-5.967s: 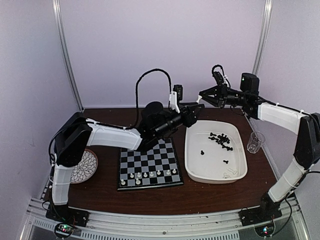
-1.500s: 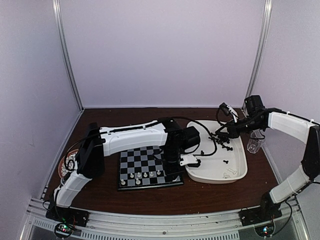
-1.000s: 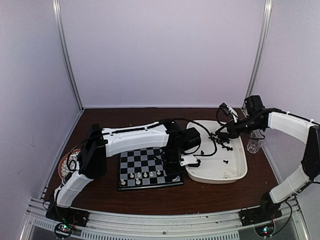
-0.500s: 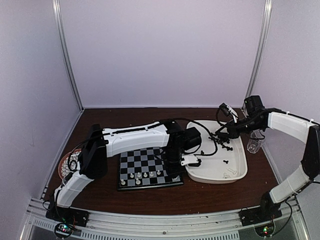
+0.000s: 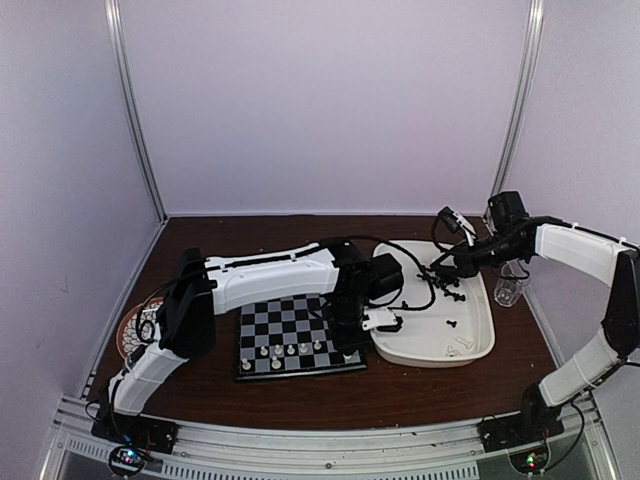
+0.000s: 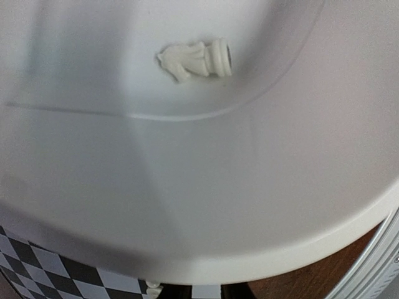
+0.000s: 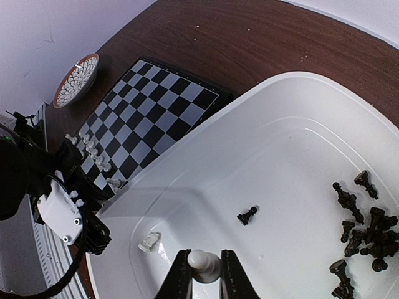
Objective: Set up the chess pieces on the board
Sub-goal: Place the rook at h1.
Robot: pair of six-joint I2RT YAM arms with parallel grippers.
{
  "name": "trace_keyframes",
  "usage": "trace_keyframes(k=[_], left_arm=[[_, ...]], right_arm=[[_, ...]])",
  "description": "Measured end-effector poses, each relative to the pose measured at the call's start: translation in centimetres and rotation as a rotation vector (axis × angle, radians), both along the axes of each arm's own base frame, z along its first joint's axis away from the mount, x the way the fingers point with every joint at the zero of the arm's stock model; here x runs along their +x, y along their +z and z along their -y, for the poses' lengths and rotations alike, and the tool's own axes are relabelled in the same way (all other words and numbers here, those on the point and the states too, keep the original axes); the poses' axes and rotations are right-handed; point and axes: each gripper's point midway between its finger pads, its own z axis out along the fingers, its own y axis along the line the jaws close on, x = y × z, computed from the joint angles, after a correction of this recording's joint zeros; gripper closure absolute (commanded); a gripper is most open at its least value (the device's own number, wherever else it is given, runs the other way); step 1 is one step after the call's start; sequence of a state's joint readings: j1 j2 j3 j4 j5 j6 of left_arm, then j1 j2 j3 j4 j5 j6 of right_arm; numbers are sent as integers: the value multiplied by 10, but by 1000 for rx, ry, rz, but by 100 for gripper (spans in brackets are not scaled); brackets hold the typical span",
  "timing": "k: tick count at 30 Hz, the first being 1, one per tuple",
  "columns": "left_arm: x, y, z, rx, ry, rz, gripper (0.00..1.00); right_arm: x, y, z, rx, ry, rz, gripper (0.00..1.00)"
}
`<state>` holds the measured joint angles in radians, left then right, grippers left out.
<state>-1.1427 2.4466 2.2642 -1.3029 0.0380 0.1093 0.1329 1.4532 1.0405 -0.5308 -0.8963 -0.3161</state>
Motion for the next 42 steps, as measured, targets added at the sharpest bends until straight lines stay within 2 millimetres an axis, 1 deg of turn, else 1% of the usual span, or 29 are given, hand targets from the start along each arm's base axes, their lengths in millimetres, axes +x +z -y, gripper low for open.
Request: trace_keyframes(k=[3, 7, 9, 20, 31, 37, 42], left_arm=[[0, 0, 0, -1, 0, -1, 83], [-1, 0, 0, -2, -1, -3, 92], [-1, 0, 1, -3, -2, -5, 94], [-3, 0, 2, -11, -5, -18, 96], [-4, 2, 10, -45, -7, -28, 93], [-4, 2, 10, -46, -7, -28, 86], [-3, 1, 10, -43, -8, -25, 77]], right_arm=[[0, 0, 0, 0, 0, 0, 94], [0, 0, 0, 0, 0, -1, 94], [0, 0, 0, 0, 0, -1, 95], [0, -1, 0, 0, 0, -2, 94], [0, -2, 0, -1, 0, -8, 95], [0, -2, 0, -1, 0, -8, 95], [0, -2, 0, -1, 0, -8, 95]])
